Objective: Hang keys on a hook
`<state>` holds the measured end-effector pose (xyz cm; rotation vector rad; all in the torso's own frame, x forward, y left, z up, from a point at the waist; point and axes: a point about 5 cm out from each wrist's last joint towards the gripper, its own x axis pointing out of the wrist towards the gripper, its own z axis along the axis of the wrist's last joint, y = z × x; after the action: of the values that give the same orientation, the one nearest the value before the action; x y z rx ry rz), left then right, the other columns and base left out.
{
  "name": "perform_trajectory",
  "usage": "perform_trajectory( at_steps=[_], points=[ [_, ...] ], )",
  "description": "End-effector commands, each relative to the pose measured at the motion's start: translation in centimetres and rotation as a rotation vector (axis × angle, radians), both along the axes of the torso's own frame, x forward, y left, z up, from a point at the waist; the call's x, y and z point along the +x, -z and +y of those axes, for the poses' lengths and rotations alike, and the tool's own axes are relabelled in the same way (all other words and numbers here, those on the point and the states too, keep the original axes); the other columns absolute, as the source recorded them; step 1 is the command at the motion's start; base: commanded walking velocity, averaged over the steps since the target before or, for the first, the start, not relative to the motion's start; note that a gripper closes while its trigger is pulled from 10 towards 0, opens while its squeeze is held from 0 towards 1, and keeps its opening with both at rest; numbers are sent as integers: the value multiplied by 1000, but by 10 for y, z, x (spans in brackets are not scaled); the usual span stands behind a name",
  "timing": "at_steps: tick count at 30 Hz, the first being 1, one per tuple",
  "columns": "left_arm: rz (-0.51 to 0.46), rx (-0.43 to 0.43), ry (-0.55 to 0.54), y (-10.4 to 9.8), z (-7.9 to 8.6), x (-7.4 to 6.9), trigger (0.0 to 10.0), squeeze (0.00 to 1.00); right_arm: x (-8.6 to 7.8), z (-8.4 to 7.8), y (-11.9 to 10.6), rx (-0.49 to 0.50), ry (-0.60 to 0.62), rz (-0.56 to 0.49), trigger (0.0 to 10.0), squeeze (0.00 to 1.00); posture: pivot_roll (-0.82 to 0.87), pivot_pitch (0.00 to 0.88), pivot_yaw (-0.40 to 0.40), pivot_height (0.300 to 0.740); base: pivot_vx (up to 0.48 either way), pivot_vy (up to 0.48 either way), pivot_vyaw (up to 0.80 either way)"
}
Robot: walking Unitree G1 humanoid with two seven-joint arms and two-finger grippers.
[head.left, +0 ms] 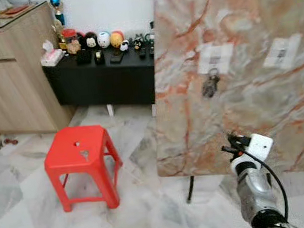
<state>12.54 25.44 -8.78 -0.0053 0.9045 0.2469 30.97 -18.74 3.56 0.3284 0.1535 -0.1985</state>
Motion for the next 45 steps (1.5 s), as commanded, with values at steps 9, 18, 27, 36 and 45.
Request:
perform_trajectory(
  at_steps=[9,18,27,36,45],
  points=[
    [19,-13,0,2,0,-4,10000,0,7,6,-7,1,-15,-23,10000,0,194,0,-62,740,0,0,0],
    [20,-17,-15,0,5,-1,10000,0,10,4,-11,0,4,-37,10000,0,200,0,-66,740,0,0,0],
    [17,-31,-24,1,2,-1,10000,0,10,3,-12,-6,11,-38,10000,0,197,0,-72,740,0,0,0],
    [6,-42,-16,1,-1,-2,10000,0,15,5,-18,-2,12,-57,10000,0,200,0,-74,740,263,0,0],
    [0,-45,-14,1,-3,1,10000,0,16,7,-18,15,17,-50,10000,0,201,0,-74,740,290,0,-475]
  ],
)
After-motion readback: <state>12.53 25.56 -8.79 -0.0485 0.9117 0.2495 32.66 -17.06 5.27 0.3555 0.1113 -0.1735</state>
